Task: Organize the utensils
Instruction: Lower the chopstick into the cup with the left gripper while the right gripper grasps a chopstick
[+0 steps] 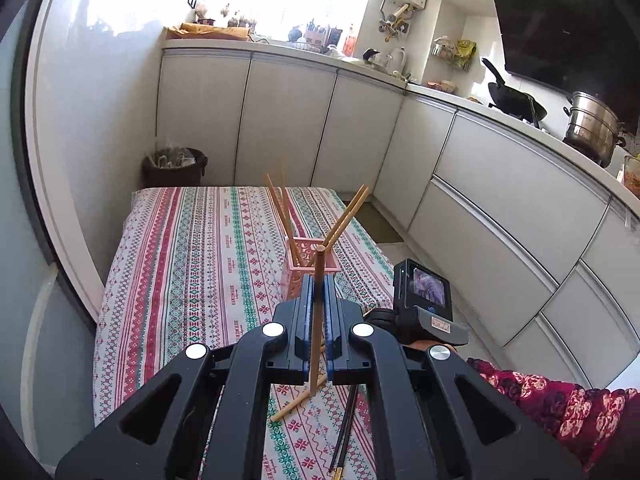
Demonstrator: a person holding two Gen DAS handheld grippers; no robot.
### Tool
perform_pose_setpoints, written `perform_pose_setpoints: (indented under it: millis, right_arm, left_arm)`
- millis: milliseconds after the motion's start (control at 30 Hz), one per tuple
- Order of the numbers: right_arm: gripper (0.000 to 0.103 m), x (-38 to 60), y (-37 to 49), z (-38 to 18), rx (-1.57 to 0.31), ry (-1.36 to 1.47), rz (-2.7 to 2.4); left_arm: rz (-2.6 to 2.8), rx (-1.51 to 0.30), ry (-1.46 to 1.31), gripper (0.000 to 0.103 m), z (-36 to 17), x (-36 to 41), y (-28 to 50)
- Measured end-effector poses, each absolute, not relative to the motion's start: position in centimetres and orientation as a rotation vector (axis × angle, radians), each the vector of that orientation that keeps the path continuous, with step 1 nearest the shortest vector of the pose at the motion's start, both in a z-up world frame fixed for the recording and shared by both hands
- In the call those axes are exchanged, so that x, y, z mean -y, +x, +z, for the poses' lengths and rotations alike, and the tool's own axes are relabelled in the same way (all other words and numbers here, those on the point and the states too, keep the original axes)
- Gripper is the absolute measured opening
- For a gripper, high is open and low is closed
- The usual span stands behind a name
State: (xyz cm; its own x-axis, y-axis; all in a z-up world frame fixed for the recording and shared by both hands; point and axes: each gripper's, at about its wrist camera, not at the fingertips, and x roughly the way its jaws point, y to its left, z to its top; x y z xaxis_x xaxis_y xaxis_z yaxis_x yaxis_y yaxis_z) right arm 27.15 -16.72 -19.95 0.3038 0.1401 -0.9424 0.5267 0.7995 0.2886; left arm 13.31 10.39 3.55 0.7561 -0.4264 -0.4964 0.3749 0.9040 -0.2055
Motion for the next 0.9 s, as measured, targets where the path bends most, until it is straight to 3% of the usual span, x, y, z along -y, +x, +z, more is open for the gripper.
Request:
perform_pose_setpoints:
  millis: [100,400,533,667,767,900]
  right_arm:
    - [0.000,18.9,25.4,-20.1,-1.170,0.819,-0.211]
    - [0.000,21.1,20.9,-15.1,-0.957,0.897,-0.087]
    - [0.004,21.7,20.4,-15.8,-1.058,0.952,-0.123]
    - [0.008,20.2,22.2,-16.9,-1.154,0.831,-0.176]
    - [0.019,18.7,23.5,-17.8,-1.198,0.766,-0.213]
    - [0.020,17.6,25.5,-19.2,-1.233,0.721,-0.260]
  left_arm:
    - [-0.436,-0.561,-0.101,0.004,3.6,-10.7,13.2]
    - [-0.389,-0.561,-0.123,0.004,3.8,-11.5,12.8]
    - [-0.383,-0.563,-0.123,0.004,4.0,-11.1,12.3]
    - [-0.393,-0.553,-0.114,0.004,4.3,-10.7,11.6]
    - [-0.397,-0.541,-0.115,0.004,4.4,-10.9,11.5]
    - [-0.403,-0.535,-0.126,0.004,4.4,-11.7,11.9]
